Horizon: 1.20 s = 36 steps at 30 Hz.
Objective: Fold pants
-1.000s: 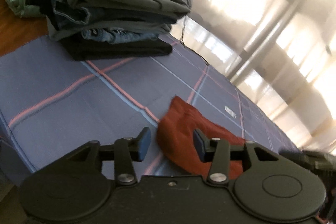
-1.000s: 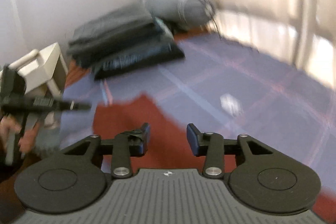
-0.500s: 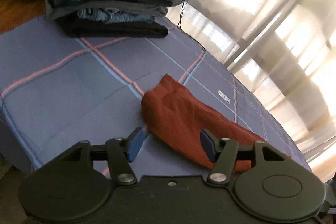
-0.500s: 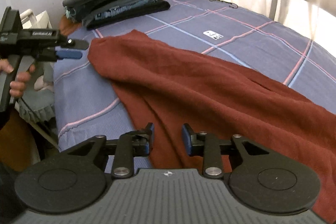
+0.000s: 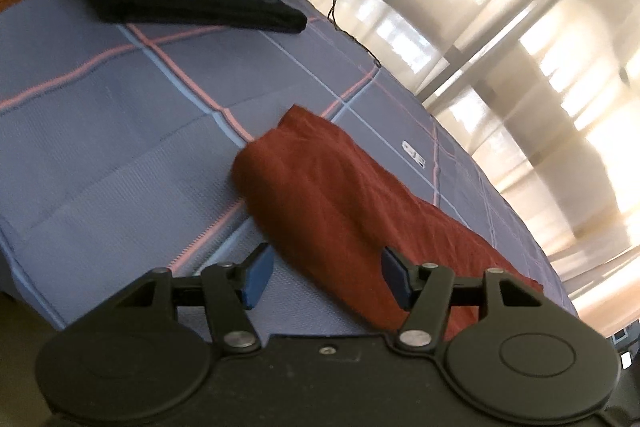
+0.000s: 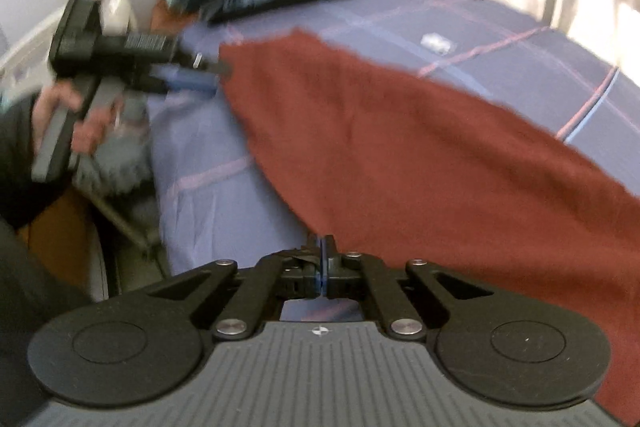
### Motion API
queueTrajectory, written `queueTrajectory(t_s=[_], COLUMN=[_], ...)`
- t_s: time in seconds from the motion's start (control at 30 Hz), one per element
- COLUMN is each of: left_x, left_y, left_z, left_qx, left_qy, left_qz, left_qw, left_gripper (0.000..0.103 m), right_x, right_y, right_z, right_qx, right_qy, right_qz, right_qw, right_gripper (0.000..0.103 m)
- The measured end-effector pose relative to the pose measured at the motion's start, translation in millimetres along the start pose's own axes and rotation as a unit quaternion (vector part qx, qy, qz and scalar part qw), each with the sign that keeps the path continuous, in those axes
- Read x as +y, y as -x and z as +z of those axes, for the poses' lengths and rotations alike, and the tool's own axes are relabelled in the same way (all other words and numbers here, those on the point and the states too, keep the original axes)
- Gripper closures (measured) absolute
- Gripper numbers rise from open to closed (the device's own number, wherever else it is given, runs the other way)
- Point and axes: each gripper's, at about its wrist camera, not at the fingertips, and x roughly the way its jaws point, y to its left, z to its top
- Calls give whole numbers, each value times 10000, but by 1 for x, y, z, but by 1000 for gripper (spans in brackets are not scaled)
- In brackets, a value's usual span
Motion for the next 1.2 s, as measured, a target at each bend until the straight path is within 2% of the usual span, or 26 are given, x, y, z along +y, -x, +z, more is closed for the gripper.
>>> queueTrajectory(t_s=[0.07, 0.1, 0.13, 0.17, 0.2, 0.27, 0.33, 0.43, 0.53, 0.7, 0.77, 0.83, 0.97, 1.03, 1.1, 1.2], left_x=[-2, -3, -4, -5, -6, -8, -10, -10, -11, -17, -20, -23, -25, -29, -29, -31], left_y=[-5, -7, -9, -11, -12, -13, -12, -7, -5, -7, -8, -13, -28, -38, -50, -50], left_z=[1, 1, 2, 3, 3, 3, 3, 1, 2, 7, 8, 9, 17, 23, 27, 28], left_qx=[-20, -66, -86, -96, -108, -128, -141, -192, -289, -445, -484, -468, -559, -513, -280, -280], left_qy=[0, 12, 59, 148, 223, 273, 291, 423, 356, 284, 260, 156, 77, 11, -18, 40], left_qz=[37, 53, 54, 10, -30, 20, 59, 58, 98, 290, 240, 362, 313, 289, 286, 243], left_qw=[10000, 10000, 9999, 9998, 9997, 9995, 9995, 9989, 9989, 9982, 9982, 9981, 9979, 9983, 9992, 9993], left_gripper=[0, 0, 0, 0, 0, 0, 0, 0, 0, 0, 0, 0, 0, 0, 0, 0], right_x=[2, 1, -1, -2, -2, 1, 3, -4, -11, -14, -12, -12, -14, -15, -17, -17], right_y=[-5, -4, -3, -1, 1, 7, 11, 12, 14, 4, 1, -1, -5, -7, -9, -12], right_z=[-5, -6, -4, -2, 0, 2, 3, 1, 2, 22, 28, 31, 27, 23, 19, 14], right_qx=[64, -14, -107, -192, -282, -504, -631, -660, -787, -1027, -1077, -1090, -1096, -1084, -1055, -1083], right_qy=[28, -42, -145, -257, -325, -308, -299, -556, -852, -916, -937, -942, -1151, -1280, -1438, -1687], right_qz=[-95, -105, -95, -63, -81, -115, -101, -69, -38, 15, 73, 79, 100, 73, 36, 23], right_qw=[9999, 9999, 9998, 9995, 9990, 9982, 9975, 9962, 9932, 9905, 9897, 9895, 9872, 9858, 9840, 9797], right_gripper=[101, 94, 83, 65, 43, 27, 27, 27, 27, 25, 25, 24, 22, 22, 22, 22])
